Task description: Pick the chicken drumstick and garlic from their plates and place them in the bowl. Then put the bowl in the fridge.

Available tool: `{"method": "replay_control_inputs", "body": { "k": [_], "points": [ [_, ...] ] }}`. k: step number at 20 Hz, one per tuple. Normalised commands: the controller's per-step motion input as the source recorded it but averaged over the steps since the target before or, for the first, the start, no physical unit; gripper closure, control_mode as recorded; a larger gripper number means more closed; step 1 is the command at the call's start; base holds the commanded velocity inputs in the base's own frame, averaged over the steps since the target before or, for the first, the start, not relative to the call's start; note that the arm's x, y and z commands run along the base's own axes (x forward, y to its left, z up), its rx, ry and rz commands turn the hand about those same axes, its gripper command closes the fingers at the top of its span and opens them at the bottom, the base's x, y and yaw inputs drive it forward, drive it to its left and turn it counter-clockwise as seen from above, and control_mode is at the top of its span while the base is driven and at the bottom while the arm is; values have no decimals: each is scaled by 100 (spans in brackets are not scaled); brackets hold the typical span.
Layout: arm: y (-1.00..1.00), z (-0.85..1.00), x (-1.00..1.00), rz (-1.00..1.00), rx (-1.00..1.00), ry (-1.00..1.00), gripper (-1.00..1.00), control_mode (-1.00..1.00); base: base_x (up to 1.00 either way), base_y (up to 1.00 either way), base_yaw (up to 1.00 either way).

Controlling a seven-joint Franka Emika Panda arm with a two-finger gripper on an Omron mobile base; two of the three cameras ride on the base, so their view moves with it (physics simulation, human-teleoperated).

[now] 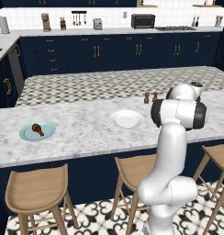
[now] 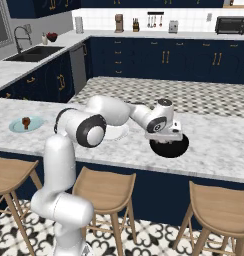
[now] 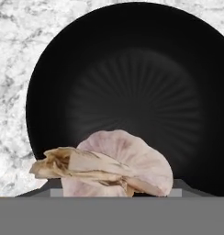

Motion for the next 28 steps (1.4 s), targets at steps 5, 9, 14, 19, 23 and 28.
{"method": "replay_control_inputs", "body": {
  "k": [5, 9, 14, 19, 23, 28],
  "points": [
    [0, -40, 1, 0, 0, 0, -100, -100, 0, 0, 0],
    [0, -23, 0, 0, 0, 0, -100, -100, 0, 0, 0],
    [0, -3, 1, 0, 0, 0, -100, -100, 0, 0, 0],
    [1, 25, -24, -1, 0, -8, -100, -100, 0, 0, 0],
    [23, 46, -53, -1, 0, -13, -100, -100, 0, 0, 0],
    [71, 43, -65, 0, 0, -13, -100, -100, 0, 0, 0]
  ]
}}
